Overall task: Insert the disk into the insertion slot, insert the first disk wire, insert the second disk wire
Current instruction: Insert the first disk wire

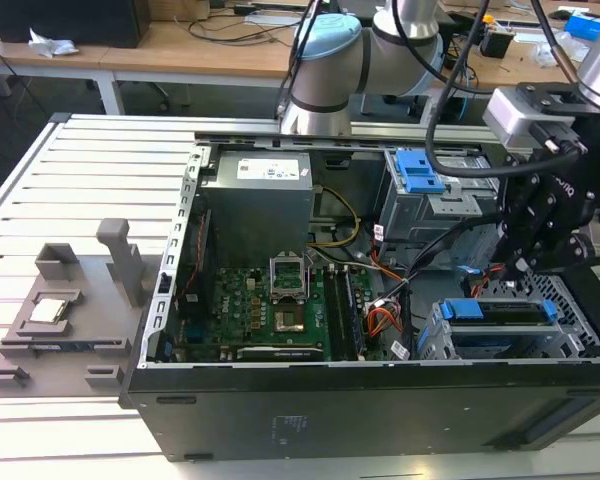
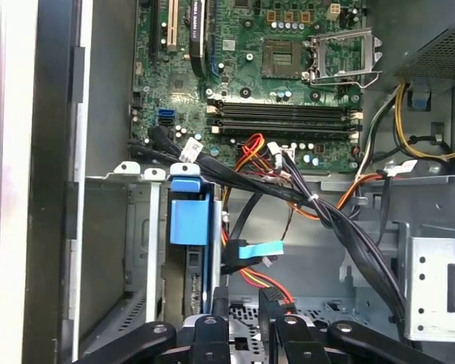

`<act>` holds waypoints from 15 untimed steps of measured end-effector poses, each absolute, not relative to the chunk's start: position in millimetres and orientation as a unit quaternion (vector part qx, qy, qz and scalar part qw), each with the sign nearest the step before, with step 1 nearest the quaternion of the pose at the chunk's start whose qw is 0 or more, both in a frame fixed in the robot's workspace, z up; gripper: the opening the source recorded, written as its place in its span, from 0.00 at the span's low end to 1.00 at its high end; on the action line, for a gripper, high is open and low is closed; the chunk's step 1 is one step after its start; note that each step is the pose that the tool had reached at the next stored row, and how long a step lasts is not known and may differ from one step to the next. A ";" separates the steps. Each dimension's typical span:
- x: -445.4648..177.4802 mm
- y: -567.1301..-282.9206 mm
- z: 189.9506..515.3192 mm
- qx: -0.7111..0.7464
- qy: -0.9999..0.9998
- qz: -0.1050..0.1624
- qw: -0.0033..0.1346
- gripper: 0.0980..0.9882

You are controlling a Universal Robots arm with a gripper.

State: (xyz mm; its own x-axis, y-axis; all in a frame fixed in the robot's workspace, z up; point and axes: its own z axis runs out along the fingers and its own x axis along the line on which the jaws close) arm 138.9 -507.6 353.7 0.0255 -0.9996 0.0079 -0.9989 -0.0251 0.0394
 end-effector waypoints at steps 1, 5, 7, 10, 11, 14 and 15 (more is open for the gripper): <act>139.0 -506.5 353.7 0.717 -0.697 -0.011 0.017 0.23; 139.2 -505.2 353.7 0.748 -0.664 -0.010 0.017 0.23; 139.3 -505.1 353.7 0.758 -0.652 -0.010 0.018 0.23; 143.3 -502.8 353.6 0.759 -0.651 -0.005 0.023 0.23; 143.7 -502.7 354.0 0.759 -0.651 -0.002 0.026 0.23; 147.9 -501.7 359.5 0.758 -0.651 0.006 0.038 0.23; 151.0 -501.0 359.5 0.758 -0.650 0.005 0.040 0.23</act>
